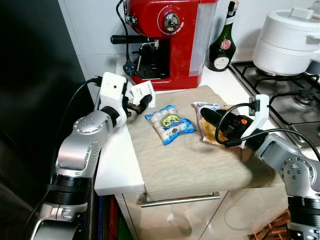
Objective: Restocking fridge
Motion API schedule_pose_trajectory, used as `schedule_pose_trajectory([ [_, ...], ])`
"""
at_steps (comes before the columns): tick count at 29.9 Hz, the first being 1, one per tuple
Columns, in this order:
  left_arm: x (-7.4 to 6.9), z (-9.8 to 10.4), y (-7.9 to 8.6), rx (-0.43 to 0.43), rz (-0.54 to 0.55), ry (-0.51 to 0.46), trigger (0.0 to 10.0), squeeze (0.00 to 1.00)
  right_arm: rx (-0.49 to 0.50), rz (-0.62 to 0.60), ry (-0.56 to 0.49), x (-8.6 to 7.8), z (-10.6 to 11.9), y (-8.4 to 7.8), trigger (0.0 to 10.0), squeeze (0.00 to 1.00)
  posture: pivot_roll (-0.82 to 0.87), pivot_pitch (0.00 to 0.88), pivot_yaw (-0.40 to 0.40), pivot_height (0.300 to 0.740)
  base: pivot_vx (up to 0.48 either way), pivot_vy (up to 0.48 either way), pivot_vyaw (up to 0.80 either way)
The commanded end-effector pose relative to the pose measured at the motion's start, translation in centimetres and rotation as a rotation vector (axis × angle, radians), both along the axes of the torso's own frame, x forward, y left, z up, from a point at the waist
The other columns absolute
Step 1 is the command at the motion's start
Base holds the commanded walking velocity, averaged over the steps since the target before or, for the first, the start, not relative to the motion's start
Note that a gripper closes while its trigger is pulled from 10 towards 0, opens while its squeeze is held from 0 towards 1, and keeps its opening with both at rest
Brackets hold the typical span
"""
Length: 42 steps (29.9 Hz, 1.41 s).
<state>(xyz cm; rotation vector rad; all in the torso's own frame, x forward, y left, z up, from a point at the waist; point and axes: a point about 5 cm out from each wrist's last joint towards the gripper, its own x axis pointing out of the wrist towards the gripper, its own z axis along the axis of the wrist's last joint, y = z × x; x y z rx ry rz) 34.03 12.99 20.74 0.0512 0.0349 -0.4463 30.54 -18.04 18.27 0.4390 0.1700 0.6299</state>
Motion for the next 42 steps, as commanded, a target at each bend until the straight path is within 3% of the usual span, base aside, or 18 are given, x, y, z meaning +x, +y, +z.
schedule_pose_trajectory([
  [1,0.3,-0.1,-0.4,0.015,-0.006,-0.001,10.0,0.00,-0.001,0.007,-0.048,0.0,1.0,0.4,10.0,0.00,-0.09,0.000,0.044,0.740,0.000,0.000,0.00],
  [9,0.2,-3.2,-1.9,0.004,-0.070,0.119,10.0,0.00,-0.109,-0.030,-0.131,0.1,1.5,1.0,10.0,0.00,-0.10,0.000,0.048,0.740,0.000,0.000,0.00],
  [17,-0.4,-6.2,-1.7,0.026,-0.046,0.276,10.0,0.00,-0.160,-0.084,-0.156,0.4,1.7,0.7,10.0,0.00,-0.10,0.000,0.049,0.740,0.000,0.000,0.00],
  [24,-1.5,-10.0,0.9,0.002,0.049,0.472,10.0,0.00,-0.133,0.034,-0.102,-0.9,1.0,1.3,10.0,0.00,-0.10,0.000,0.049,0.740,0.000,0.000,0.00],
  [32,-2.9,-12.9,1.2,-0.137,0.057,0.656,10.0,0.00,-0.074,0.191,-0.016,-2.7,0.0,2.0,10.0,0.00,-0.09,0.000,0.045,0.740,0.000,0.000,0.00],
  [38,-3.1,-13.6,1.4,-0.174,0.066,0.698,10.0,0.00,-0.073,0.289,0.068,-4.4,-1.7,2.7,10.0,0.00,-0.09,0.000,0.047,0.740,0.000,0.000,0.00],
  [42,-2.9,-13.3,1.1,-0.186,0.059,0.696,10.0,0.00,-0.067,0.288,0.093,-4.1,-2.5,3.5,10.0,0.00,-0.10,0.000,0.052,0.740,0.000,0.000,0.00],
])
